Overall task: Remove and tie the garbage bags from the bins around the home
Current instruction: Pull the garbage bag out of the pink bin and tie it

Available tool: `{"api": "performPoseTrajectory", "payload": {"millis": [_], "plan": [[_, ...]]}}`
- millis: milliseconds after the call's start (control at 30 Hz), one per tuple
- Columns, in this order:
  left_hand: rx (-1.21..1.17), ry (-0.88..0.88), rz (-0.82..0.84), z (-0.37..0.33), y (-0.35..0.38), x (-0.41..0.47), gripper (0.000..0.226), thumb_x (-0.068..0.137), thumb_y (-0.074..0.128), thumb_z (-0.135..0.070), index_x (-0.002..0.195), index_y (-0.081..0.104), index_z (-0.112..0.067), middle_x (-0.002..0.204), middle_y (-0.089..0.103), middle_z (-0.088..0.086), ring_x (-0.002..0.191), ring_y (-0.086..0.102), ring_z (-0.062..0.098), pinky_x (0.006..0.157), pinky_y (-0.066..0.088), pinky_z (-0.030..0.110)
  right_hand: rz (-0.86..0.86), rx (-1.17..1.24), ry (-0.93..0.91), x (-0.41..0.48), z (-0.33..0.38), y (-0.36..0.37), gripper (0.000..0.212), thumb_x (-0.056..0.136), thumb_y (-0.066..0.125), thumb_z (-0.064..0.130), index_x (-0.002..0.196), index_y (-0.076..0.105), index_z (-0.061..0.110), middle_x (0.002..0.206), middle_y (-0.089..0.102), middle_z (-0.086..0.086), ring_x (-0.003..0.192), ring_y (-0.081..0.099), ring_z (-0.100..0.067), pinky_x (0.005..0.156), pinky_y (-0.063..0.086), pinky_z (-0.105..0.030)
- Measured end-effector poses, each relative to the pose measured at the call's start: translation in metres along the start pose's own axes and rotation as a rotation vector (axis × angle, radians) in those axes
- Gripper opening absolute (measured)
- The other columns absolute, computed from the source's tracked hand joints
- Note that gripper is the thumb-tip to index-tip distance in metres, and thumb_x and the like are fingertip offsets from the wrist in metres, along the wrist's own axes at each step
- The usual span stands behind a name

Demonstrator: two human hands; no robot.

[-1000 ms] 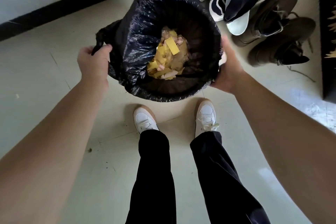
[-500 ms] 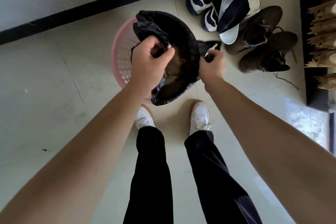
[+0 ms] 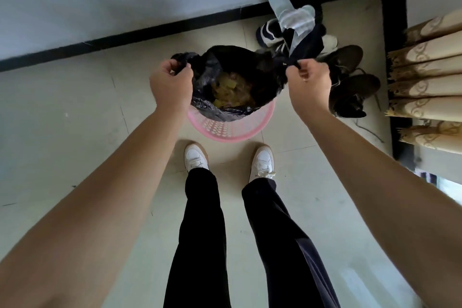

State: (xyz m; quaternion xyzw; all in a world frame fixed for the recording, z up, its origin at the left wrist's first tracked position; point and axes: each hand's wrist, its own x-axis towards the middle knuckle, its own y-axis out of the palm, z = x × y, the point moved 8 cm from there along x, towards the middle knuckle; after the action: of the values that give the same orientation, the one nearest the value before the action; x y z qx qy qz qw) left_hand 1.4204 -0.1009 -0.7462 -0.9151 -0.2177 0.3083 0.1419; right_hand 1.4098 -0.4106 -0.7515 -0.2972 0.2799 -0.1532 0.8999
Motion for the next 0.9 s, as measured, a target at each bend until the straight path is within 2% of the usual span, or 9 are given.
{"api": "performPoseTrajectory", "payload": {"millis": [133, 267, 433, 533, 600, 667, 733, 800, 900], "plan": [[-0.023, 0.017, -0.06, -0.034, -0.024, -0.033, 0.028, 0.089, 0.065, -0.009, 0.065, 0.061, -0.023, 0.06, 0.055, -0.005, 0.054, 0.048, 0.007, 0.055, 0.039, 0.019, -0.03, 0.061, -0.159, -0.026, 0.052, -0.03, 0.027, 0.086, 0.055, 0.027, 0.104, 0.064, 0.009, 0.112, 0.046, 0.002, 0.085, 0.057, -0.012, 0.079, 0.051, -0.028], [-0.051, 0.016, -0.068, -0.073, -0.057, -0.071, 0.022, 0.086, 0.065, -0.008, 0.068, 0.062, -0.021, 0.064, 0.056, -0.003, 0.06, 0.049, 0.01, 0.057, 0.039, 0.023, 0.034, 0.045, -0.312, -0.057, 0.101, -0.052, 0.033, 0.086, 0.062, 0.033, 0.107, 0.06, 0.008, 0.109, 0.052, 0.002, 0.085, 0.054, -0.008, 0.076, 0.048, -0.022], [-0.064, -0.039, -0.037, -0.104, -0.115, -0.103, 0.024, 0.077, 0.065, -0.008, 0.063, 0.051, -0.021, 0.06, 0.047, -0.004, 0.052, 0.04, 0.011, 0.049, 0.031, 0.022, 0.137, 0.15, -0.274, -0.088, 0.153, -0.065, 0.015, 0.093, 0.061, 0.027, 0.099, 0.052, 0.018, 0.078, 0.055, 0.014, 0.069, 0.053, 0.0, 0.06, 0.04, -0.01], [-0.11, -0.018, -0.101, -0.119, -0.162, -0.117, 0.027, 0.08, 0.066, -0.009, 0.062, 0.048, -0.021, 0.061, 0.046, -0.003, 0.055, 0.04, 0.012, 0.054, 0.033, 0.025, 0.096, 0.266, -0.285, -0.115, 0.187, -0.071, 0.017, 0.093, 0.062, 0.029, 0.097, 0.052, 0.016, 0.075, 0.056, 0.011, 0.066, 0.052, -0.003, 0.063, 0.042, -0.02], [-0.14, 0.02, -0.141, -0.129, -0.195, -0.126, 0.025, 0.08, 0.068, -0.015, 0.065, 0.049, -0.022, 0.064, 0.046, -0.003, 0.059, 0.04, 0.014, 0.059, 0.033, 0.029, 0.116, 0.297, -0.314, -0.139, 0.215, -0.067, 0.017, 0.091, 0.063, 0.031, 0.097, 0.054, 0.018, 0.08, 0.06, 0.008, 0.073, 0.056, -0.007, 0.068, 0.047, -0.025], [-0.192, 0.055, -0.163, -0.135, -0.227, -0.128, 0.021, 0.081, 0.069, -0.016, 0.07, 0.052, -0.022, 0.066, 0.049, -0.003, 0.059, 0.041, 0.014, 0.059, 0.034, 0.029, 0.185, 0.308, -0.347, -0.165, 0.242, -0.055, 0.01, 0.09, 0.063, 0.031, 0.097, 0.056, 0.032, 0.095, 0.065, 0.006, 0.086, 0.062, -0.008, 0.078, 0.053, -0.029], [-0.213, 0.086, -0.159, -0.137, -0.256, -0.126, 0.017, 0.081, 0.07, -0.018, 0.075, 0.055, -0.022, 0.069, 0.053, -0.003, 0.061, 0.045, 0.014, 0.062, 0.039, 0.03, 0.224, 0.287, -0.407, -0.193, 0.267, -0.043, 0.017, 0.089, 0.062, 0.029, 0.093, 0.054, 0.044, 0.114, 0.064, 0.005, 0.102, 0.062, -0.01, 0.089, 0.054, -0.035], [-0.222, 0.123, -0.146, -0.133, -0.286, -0.119, 0.015, 0.083, 0.072, -0.017, 0.078, 0.058, -0.023, 0.077, 0.06, -0.004, 0.071, 0.054, 0.013, 0.072, 0.045, 0.03, 0.19, 0.216, -0.474, -0.217, 0.283, -0.029, 0.006, 0.089, 0.062, 0.03, 0.092, 0.057, 0.032, 0.129, 0.056, 0.007, 0.112, 0.058, -0.014, 0.093, 0.049, -0.036], [-0.251, 0.134, -0.082, -0.109, -0.331, -0.104, 0.016, 0.084, 0.074, -0.01, 0.086, 0.063, -0.021, 0.085, 0.068, -0.004, 0.078, 0.064, 0.009, 0.082, 0.052, 0.029, 0.111, 0.133, -0.468, -0.25, 0.287, -0.001, 0.023, 0.091, 0.062, 0.03, 0.108, 0.063, 0.015, 0.135, 0.056, 0.003, 0.109, 0.057, -0.011, 0.089, 0.046, -0.027]]}}
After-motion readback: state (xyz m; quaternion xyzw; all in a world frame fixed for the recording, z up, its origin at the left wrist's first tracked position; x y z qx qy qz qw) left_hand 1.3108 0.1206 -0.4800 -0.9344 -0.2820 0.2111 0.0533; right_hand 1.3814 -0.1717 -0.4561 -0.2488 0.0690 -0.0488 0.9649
